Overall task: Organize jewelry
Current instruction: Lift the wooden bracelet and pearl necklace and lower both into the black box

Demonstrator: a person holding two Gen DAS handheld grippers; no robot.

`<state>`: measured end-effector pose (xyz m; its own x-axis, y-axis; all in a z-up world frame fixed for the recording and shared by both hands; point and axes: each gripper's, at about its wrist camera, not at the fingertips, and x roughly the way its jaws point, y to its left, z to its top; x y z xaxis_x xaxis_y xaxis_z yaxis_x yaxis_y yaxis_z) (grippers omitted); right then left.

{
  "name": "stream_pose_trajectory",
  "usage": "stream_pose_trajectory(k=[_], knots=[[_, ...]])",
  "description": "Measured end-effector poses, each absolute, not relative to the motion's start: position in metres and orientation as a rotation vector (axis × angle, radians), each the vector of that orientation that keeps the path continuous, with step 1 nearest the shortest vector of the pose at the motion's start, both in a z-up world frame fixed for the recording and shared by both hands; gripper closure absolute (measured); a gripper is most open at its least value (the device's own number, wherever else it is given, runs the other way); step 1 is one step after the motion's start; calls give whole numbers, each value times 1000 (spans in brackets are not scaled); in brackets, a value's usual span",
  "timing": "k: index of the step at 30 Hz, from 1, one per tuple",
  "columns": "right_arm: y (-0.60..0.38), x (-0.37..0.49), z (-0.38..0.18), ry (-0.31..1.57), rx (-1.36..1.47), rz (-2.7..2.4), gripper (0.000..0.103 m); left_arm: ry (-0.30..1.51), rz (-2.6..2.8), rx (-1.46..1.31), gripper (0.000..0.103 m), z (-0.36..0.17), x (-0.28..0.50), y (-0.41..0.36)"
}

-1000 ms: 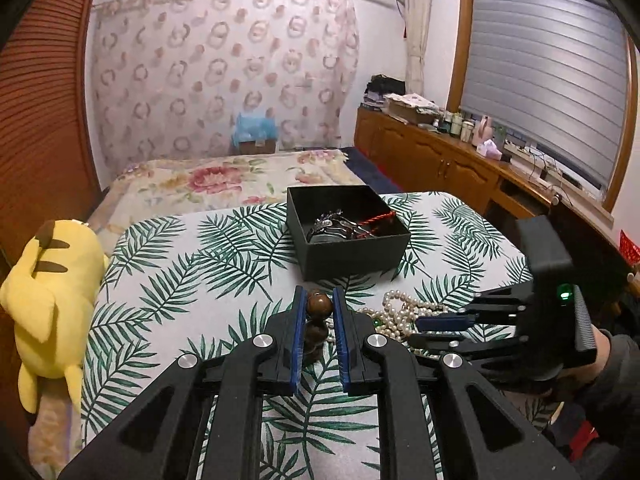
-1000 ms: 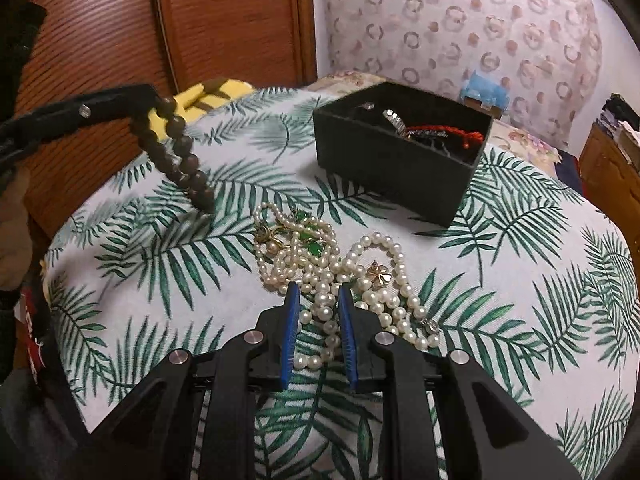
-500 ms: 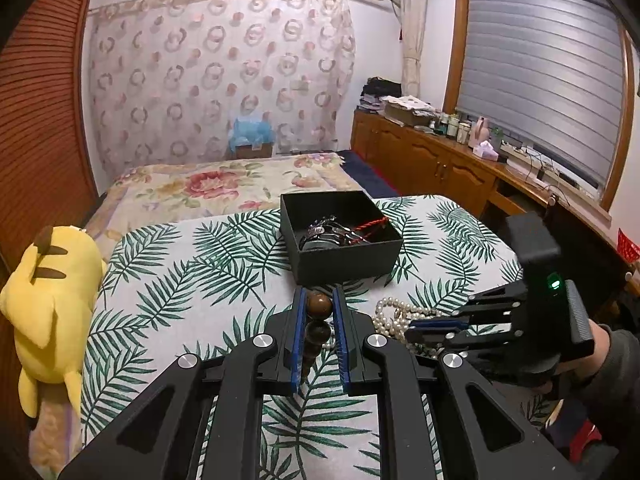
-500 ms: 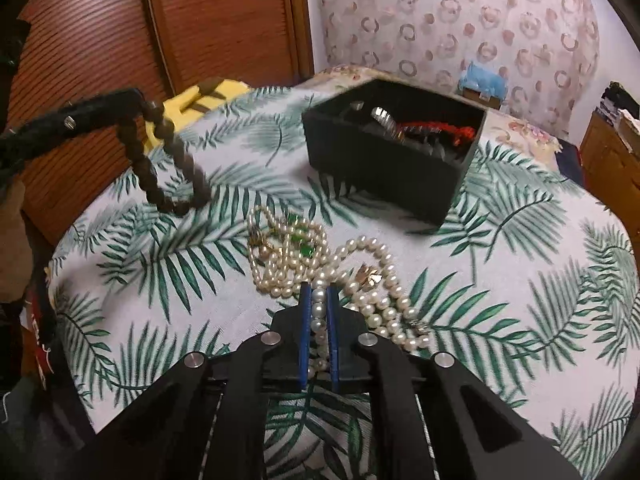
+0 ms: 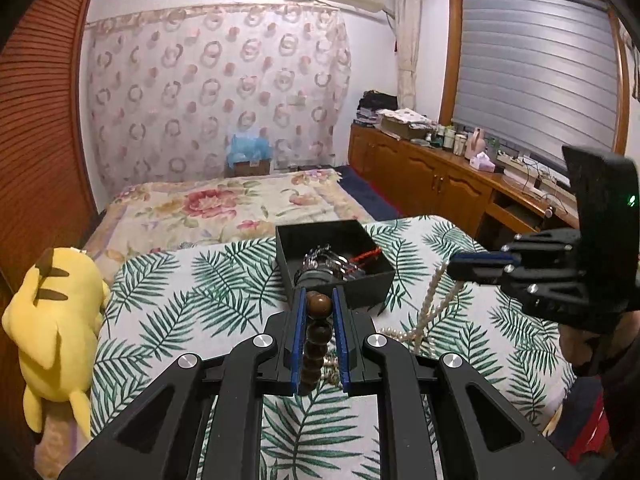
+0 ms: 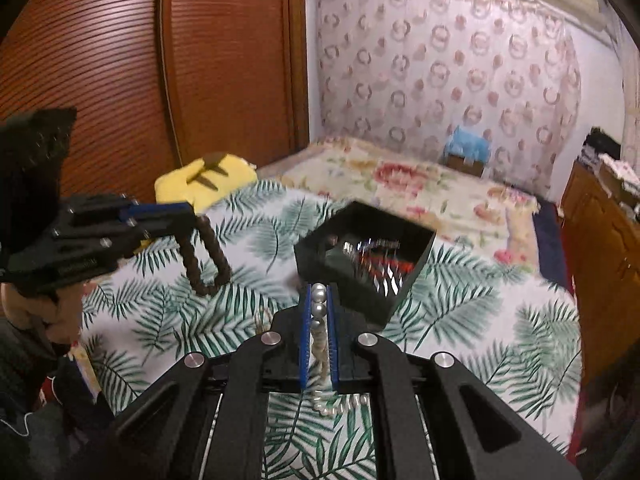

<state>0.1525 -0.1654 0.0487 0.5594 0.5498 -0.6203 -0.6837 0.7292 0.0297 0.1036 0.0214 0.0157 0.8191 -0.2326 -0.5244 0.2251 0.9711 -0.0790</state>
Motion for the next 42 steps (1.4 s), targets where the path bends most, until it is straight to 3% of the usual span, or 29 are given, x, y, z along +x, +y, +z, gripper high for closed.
stream_pose_trajectory(k=[24, 42], knots=[[-180, 190, 147, 441, -200, 693, 94, 482, -276, 16, 91, 54, 141, 5], [-164, 270, 161, 414, -195, 731, 94, 515, -316, 0, 91, 52, 229, -11]])
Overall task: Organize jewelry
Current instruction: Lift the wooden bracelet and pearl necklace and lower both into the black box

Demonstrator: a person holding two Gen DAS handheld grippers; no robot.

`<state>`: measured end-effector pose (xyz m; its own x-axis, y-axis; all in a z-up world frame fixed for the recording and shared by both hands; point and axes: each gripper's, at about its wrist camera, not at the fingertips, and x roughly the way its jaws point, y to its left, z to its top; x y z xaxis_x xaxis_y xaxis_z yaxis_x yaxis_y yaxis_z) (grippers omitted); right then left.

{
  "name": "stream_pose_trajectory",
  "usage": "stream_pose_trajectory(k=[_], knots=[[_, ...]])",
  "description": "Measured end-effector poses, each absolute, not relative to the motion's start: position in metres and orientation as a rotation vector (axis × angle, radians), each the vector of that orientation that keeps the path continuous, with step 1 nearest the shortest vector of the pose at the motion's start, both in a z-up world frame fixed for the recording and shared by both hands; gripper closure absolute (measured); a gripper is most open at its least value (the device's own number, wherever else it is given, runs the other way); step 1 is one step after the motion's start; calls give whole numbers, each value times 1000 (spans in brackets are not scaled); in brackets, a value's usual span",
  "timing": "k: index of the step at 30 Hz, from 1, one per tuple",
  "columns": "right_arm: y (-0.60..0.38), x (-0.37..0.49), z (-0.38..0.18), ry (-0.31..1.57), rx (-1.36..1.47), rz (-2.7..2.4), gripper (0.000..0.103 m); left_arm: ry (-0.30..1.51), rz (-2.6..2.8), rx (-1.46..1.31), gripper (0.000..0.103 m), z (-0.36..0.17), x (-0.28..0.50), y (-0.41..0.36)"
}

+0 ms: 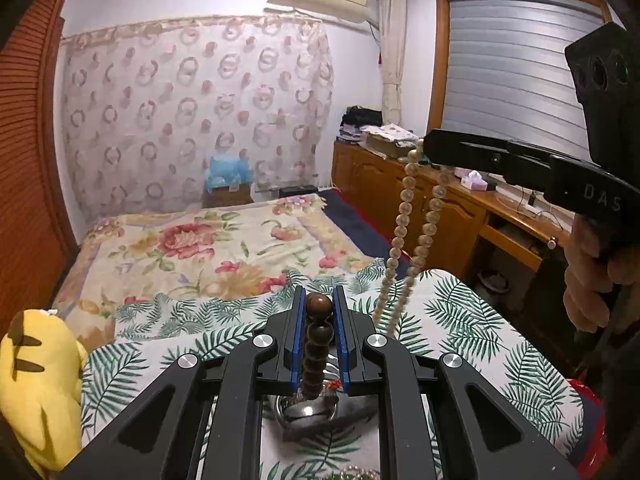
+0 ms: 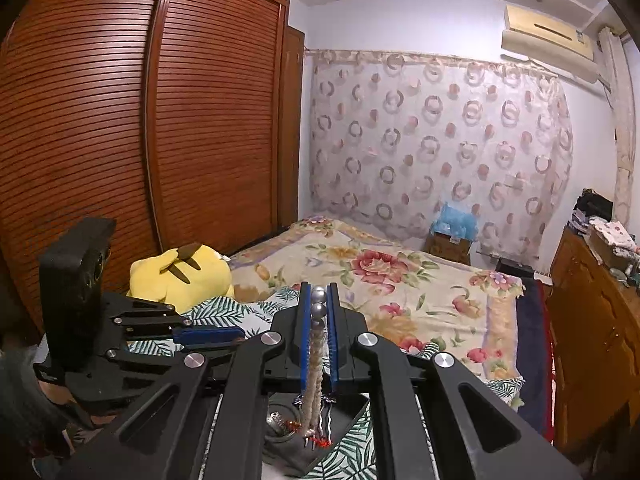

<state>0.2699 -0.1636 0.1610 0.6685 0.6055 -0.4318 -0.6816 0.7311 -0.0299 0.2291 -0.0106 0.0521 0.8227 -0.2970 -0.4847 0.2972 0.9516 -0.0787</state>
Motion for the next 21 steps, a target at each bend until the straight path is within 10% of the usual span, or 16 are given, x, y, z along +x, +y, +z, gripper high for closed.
stream_pose_trajectory(k=[21], knots=[[-143, 315, 22, 701, -185, 752, 94, 690, -279, 17, 91, -18, 290, -13]])
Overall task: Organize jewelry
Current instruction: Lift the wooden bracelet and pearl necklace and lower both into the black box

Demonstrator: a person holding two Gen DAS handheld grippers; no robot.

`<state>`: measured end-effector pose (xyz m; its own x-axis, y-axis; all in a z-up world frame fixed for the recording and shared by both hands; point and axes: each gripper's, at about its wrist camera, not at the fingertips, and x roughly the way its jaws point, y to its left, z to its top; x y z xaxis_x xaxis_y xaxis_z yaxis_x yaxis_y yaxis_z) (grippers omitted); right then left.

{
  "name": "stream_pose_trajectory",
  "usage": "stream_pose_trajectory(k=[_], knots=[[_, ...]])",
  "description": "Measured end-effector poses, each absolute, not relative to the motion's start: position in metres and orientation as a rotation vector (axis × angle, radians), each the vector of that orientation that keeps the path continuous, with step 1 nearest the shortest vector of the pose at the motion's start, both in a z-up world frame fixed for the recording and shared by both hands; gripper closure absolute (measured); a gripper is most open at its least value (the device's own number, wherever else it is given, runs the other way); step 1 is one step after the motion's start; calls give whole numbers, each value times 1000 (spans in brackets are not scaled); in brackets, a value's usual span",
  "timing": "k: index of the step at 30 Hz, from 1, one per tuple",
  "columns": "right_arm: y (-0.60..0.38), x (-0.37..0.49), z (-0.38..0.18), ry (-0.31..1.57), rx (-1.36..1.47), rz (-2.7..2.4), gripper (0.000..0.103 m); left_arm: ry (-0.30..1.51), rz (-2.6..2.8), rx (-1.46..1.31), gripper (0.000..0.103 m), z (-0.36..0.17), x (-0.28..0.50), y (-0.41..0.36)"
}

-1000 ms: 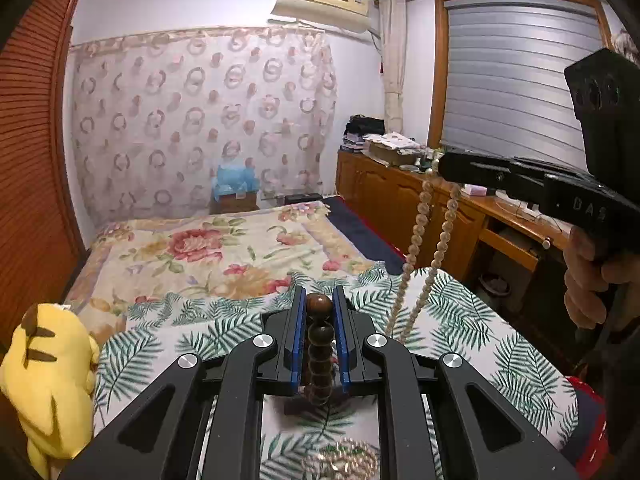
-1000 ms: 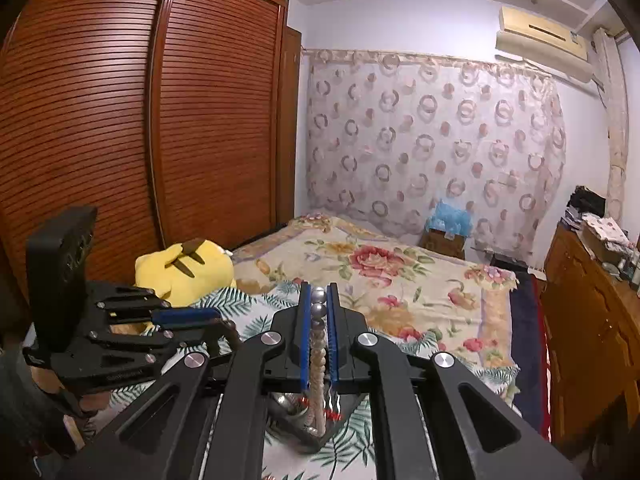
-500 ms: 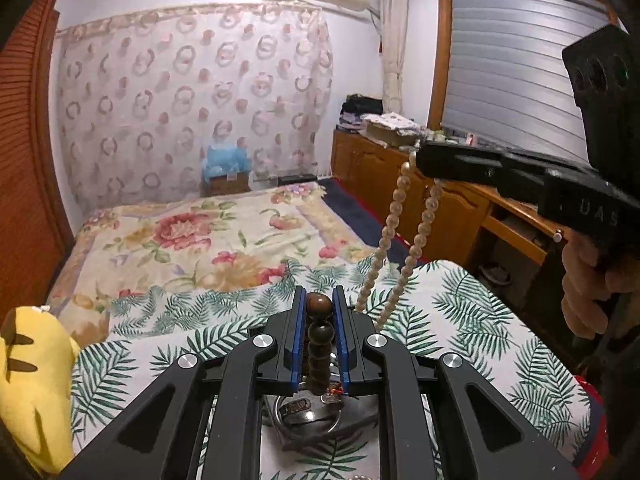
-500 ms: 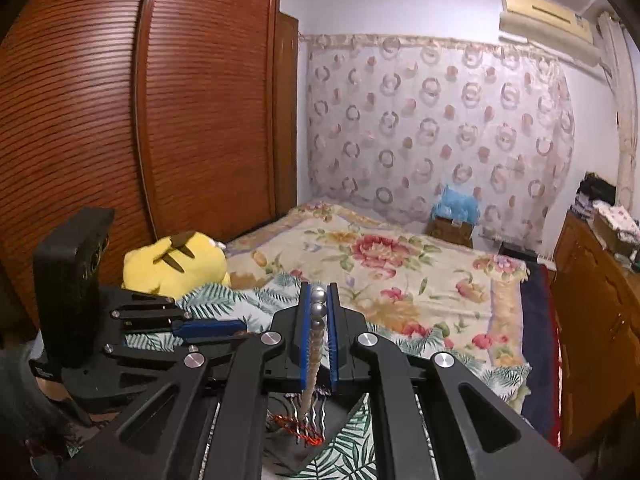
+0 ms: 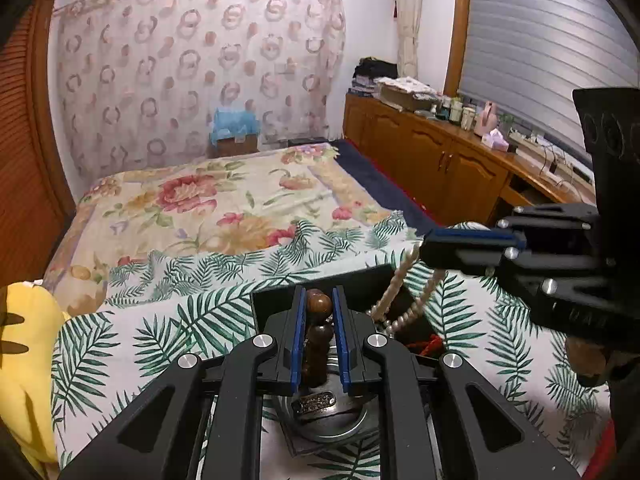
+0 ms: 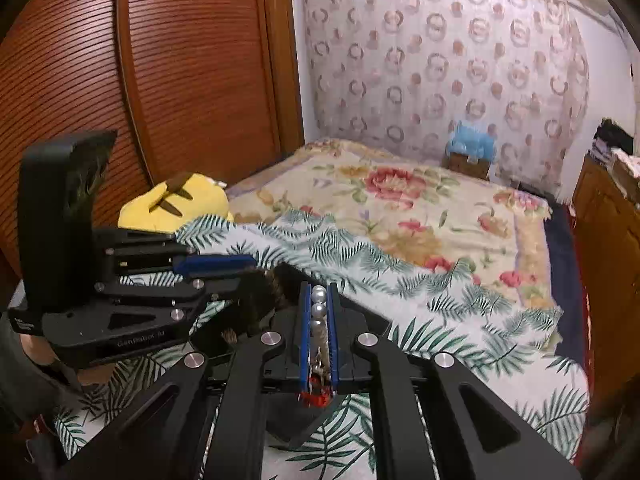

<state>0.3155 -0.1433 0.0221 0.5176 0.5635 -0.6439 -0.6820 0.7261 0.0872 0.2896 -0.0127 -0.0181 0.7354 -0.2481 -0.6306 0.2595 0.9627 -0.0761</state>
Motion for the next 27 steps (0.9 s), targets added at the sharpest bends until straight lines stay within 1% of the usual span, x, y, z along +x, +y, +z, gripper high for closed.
stream_pose_trajectory(k=[5, 10, 12, 13, 15, 21, 27], knots=[[-142, 314, 11, 728, -179, 759, 94, 708, -270, 6, 90, -22, 290, -13], [-147, 312, 12, 728, -157, 754, 94, 689, -272, 2, 86, -15, 281, -10], [-149, 312, 14, 725, -165, 746, 93, 683, -271, -2, 79, -11, 275, -8], [-150, 310, 15, 722, -164, 742, 92, 680, -272, -3, 78, -10, 271, -7], [-153, 305, 16, 714, -159, 744, 86, 674, -277, -3, 77, -9, 261, -6], [-164, 279, 16, 702, -139, 728, 86, 676, -283, 5, 77, -13, 225, -3], [-172, 232, -1, 714, -133, 716, 86, 723, -289, 27, 77, -33, 191, 1]])
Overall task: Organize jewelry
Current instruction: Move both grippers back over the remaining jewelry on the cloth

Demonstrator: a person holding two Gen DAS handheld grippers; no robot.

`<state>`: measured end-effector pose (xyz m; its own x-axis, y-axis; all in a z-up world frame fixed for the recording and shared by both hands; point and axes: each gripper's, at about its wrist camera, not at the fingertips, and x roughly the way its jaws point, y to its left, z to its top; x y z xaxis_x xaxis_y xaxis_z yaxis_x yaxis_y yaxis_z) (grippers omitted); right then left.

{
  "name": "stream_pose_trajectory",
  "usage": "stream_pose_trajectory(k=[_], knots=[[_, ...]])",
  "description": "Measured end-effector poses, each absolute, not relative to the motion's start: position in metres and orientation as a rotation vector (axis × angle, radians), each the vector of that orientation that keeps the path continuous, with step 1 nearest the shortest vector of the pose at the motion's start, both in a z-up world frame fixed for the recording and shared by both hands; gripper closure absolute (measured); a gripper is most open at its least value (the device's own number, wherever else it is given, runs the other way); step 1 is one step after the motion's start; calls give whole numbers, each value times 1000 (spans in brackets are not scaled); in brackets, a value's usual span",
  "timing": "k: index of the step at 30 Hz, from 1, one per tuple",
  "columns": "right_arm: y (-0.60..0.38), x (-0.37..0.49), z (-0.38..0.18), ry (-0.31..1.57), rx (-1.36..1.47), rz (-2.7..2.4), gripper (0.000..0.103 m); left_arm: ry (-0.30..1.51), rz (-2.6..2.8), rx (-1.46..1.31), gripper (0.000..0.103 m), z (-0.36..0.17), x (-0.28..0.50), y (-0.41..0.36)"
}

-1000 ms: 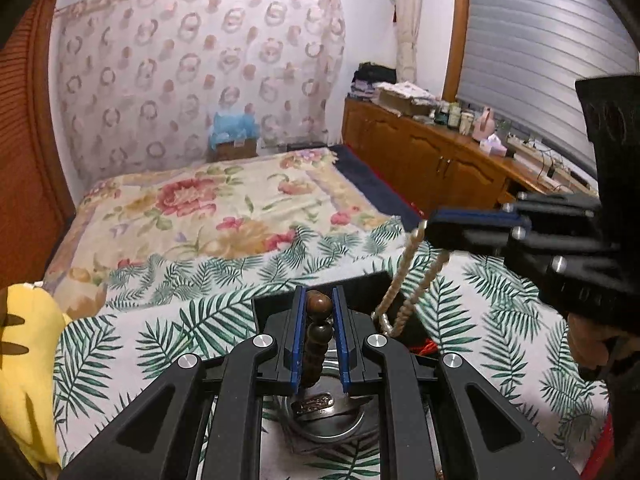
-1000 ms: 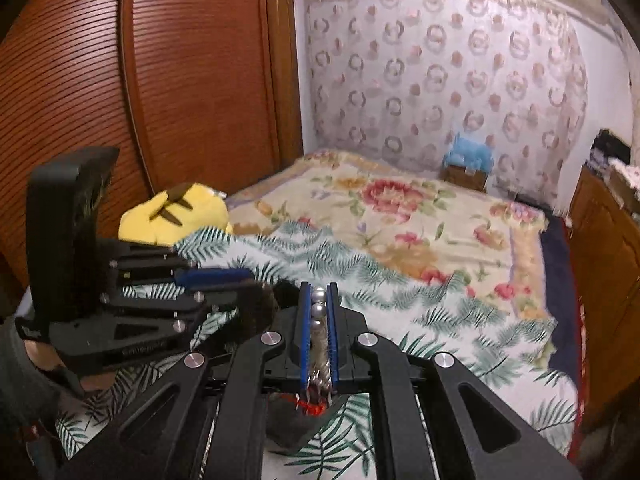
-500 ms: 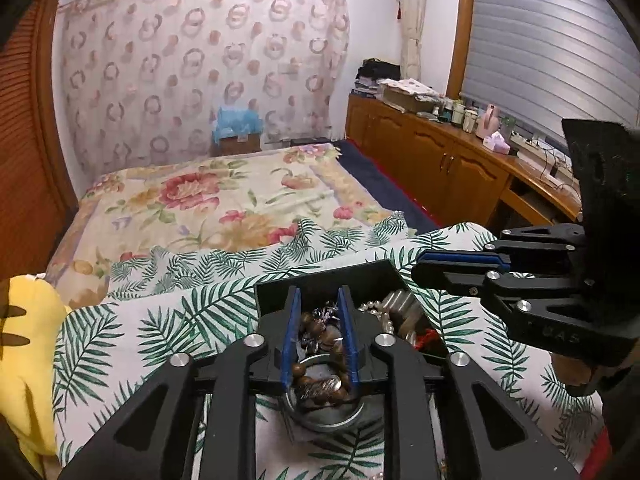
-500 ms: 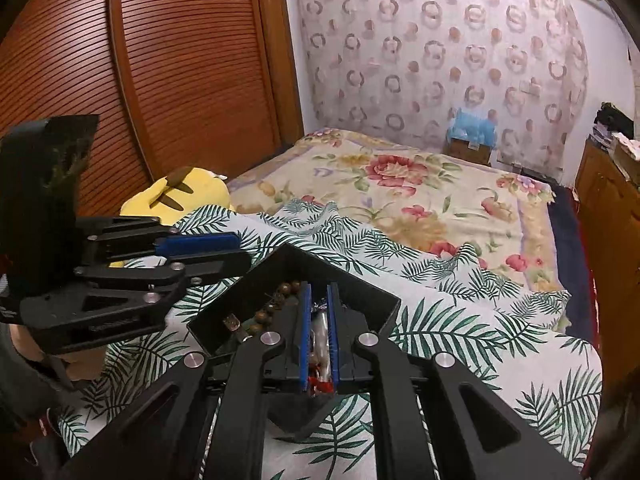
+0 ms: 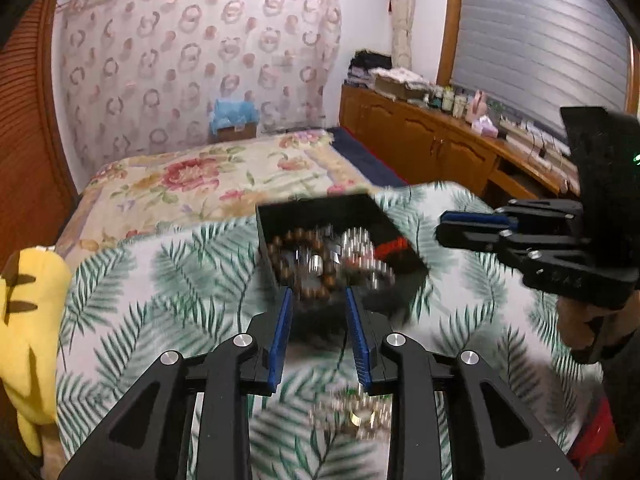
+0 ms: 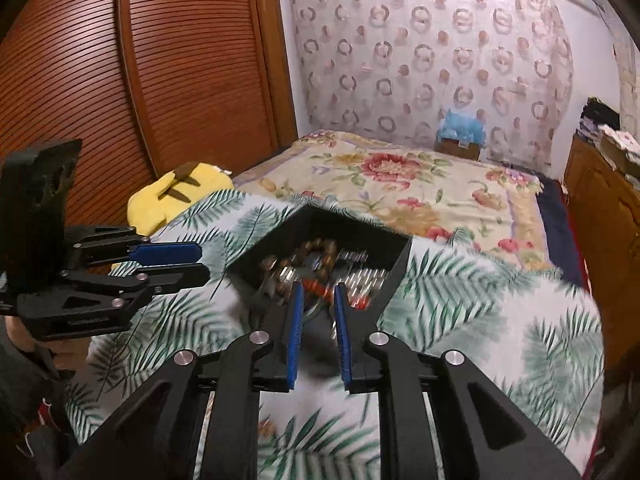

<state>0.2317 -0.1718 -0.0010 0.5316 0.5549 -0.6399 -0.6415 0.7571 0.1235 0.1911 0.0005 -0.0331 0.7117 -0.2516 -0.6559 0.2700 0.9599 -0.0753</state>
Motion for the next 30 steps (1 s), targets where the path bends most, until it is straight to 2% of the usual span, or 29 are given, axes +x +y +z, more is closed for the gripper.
stream_pose_trajectory(k=[15, 30], knots=[[-185, 163, -36, 792, -53, 697, 85, 917, -288, 31, 77, -92, 170, 14], [-190, 154, -47, 821, -56, 685, 85, 964, -277, 158, 74, -99, 180, -6]])
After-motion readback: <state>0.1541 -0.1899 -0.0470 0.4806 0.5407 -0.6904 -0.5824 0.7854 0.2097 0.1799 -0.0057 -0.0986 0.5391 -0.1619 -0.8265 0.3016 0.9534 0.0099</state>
